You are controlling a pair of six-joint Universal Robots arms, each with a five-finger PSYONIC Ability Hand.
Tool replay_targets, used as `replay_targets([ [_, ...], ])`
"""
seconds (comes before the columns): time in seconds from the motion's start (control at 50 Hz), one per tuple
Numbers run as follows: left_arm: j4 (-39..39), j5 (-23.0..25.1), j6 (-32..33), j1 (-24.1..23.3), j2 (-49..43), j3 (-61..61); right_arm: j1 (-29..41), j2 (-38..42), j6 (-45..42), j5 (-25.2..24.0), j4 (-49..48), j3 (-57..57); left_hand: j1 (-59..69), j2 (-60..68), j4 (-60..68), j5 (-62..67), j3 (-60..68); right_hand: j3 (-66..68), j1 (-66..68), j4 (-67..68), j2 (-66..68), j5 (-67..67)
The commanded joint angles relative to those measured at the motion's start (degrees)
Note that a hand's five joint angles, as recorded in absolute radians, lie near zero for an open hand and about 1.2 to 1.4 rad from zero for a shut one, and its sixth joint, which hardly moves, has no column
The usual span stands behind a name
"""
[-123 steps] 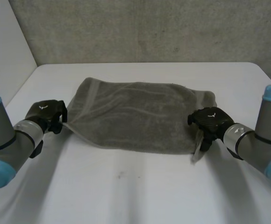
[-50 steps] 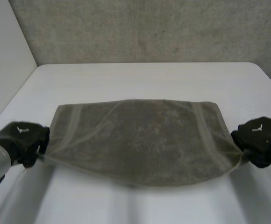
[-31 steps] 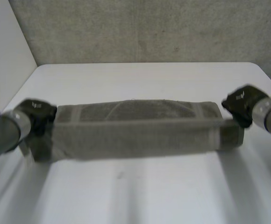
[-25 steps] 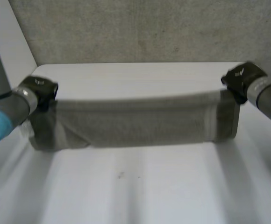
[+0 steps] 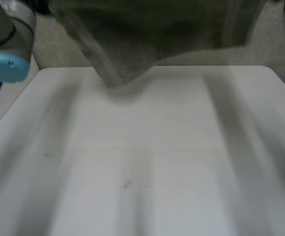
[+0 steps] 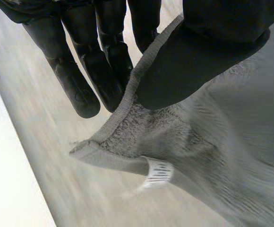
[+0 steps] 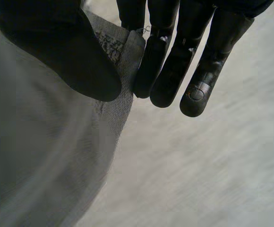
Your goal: Fold the towel.
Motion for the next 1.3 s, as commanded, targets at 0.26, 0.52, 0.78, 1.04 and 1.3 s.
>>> replay_targets([
  [0.26, 10.52, 5.6, -0.13, 3.25, 11.95, -57.56, -0.57, 4.54, -9.06, -2.22, 19.75, 20.6, 10.75, 10.23, 10.21, 10.4, 10.28, 11.84, 24.64, 11.45, 12.46, 13.45],
  [0.52, 6.94, 9.65, 11.91, 9.24, 47.35, -69.64, -1.62, -20.41, -9.67, -2.93, 42.59, 18.96, 10.75, 10.23, 10.21, 10.4, 10.28, 11.84, 24.64, 11.45, 12.46, 13.45],
  [0.78, -5.38, 12.2, 12.35, 9.68, 51.79, -65.5, -2.33, -24.05, -12.04, -2.4, 49.11, 12.18, 10.75, 10.23, 10.21, 10.4, 10.28, 11.84, 24.64, 11.45, 12.46, 13.45],
  [1.04, -14.6, 8.96, 19.99, 5.47, 22.11, -47.98, 3.03, -1.57, -16.88, 3.74, 48.59, 3.34, 10.75, 10.23, 10.21, 10.4, 10.28, 11.84, 24.64, 11.45, 12.46, 13.45],
  [1.3, 1.83, 4.82, 10.59, 1.33, 10.04, 3.76, 4.27, -0.76, -7.82, 10.96, 11.85, -17.44, 10.75, 10.23, 10.21, 10.4, 10.28, 11.84, 24.64, 11.45, 12.46, 13.45],
])
